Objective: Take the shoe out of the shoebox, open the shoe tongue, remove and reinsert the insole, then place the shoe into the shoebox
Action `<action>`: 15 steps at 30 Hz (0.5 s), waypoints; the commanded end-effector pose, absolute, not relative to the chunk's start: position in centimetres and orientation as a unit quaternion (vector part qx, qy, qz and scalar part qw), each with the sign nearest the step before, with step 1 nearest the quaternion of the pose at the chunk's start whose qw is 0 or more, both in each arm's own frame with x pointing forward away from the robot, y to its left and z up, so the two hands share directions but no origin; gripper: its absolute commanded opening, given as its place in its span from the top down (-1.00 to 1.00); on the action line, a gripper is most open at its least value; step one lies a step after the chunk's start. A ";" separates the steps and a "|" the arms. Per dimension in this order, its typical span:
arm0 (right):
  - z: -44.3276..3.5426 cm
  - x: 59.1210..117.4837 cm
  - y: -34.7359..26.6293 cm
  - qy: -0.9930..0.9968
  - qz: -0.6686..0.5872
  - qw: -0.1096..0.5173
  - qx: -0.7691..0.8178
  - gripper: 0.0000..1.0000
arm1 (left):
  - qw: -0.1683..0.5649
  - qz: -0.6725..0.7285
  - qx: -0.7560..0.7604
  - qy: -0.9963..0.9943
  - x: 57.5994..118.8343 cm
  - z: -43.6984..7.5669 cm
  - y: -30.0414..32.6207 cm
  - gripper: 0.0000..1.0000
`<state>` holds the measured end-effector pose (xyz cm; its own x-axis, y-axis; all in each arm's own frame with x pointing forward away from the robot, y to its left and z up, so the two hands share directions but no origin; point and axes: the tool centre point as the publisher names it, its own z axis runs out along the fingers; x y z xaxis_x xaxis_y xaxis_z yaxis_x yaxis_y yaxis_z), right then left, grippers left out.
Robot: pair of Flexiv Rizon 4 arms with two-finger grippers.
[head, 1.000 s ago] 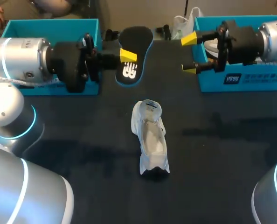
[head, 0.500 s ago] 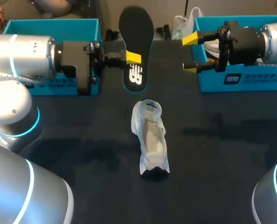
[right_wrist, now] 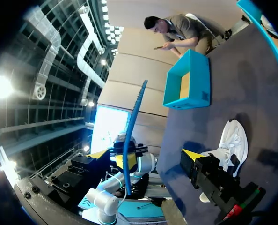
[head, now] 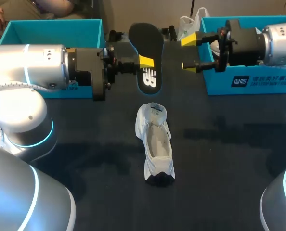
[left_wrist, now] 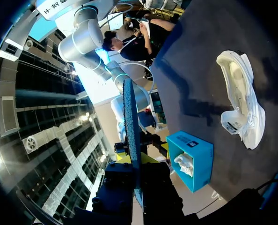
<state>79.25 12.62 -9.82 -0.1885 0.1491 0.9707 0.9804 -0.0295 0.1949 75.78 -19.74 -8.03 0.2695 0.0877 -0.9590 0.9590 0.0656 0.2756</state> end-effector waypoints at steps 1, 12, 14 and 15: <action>-9.8 79.4 12.8 -0.570 -0.518 0.401 -0.496 -1.00 | 0.564 -0.386 0.564 0.464 75.8 -8.0 -19.8 1.00; -10.3 81.0 15.0 -0.563 -0.502 0.387 -0.530 -1.00 | 0.567 -0.374 0.560 0.475 76.2 -9.6 -21.1 1.00; -10.5 81.0 15.4 -0.566 -0.497 0.387 -0.532 -1.00 | 0.566 -0.373 0.560 0.476 76.1 -9.9 -21.2 1.00; -10.6 81.0 15.6 -0.567 -0.498 0.388 -0.530 -1.00 | 0.566 -0.373 0.560 0.477 76.1 -10.1 -21.3 1.00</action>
<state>80.51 14.59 -10.52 -0.1390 0.2101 0.9677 0.9862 -0.0590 0.1545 76.16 -20.65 -9.61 0.2661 0.1124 -0.9574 0.9572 0.0864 0.2762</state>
